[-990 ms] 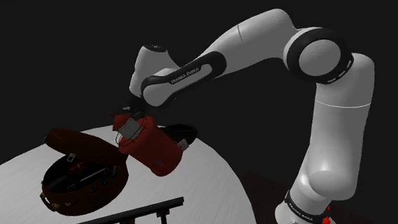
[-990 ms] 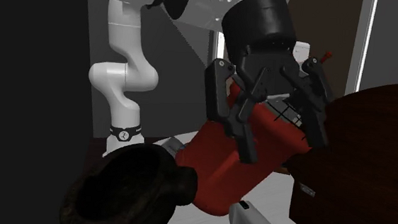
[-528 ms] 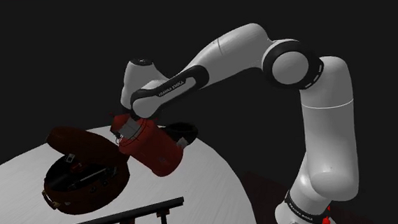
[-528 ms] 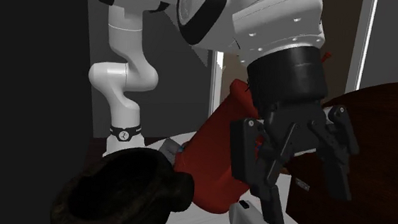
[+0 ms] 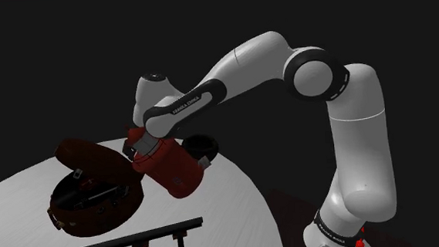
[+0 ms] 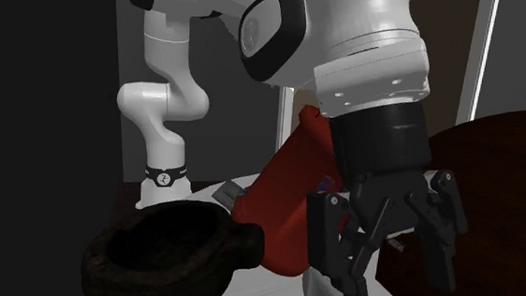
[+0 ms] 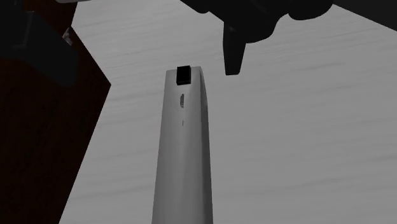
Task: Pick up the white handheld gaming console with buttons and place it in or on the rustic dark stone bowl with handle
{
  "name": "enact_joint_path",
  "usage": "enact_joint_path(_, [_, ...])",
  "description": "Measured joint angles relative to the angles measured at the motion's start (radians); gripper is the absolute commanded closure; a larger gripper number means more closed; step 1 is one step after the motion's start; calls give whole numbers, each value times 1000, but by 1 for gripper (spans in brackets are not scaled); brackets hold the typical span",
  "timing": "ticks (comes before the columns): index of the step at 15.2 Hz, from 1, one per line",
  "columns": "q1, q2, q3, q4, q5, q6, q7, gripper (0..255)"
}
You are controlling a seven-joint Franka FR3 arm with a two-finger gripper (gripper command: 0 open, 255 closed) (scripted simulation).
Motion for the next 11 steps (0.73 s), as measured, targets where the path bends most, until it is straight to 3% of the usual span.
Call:
enact_joint_path(2, [-11,-21,1,-27,11,1,-18,0])
enact_joint_path(3, [0,-2,-3,-3,5,-6,-9,255])
enact_joint_path(5, [29,-1,-12,2,-12,-14,34,255])
enact_joint_path(7, [26,-5,-7,7,-7,-49,24,255])
enact_joint_path(11, [16,-11,-2,30,2,-187,6,255])
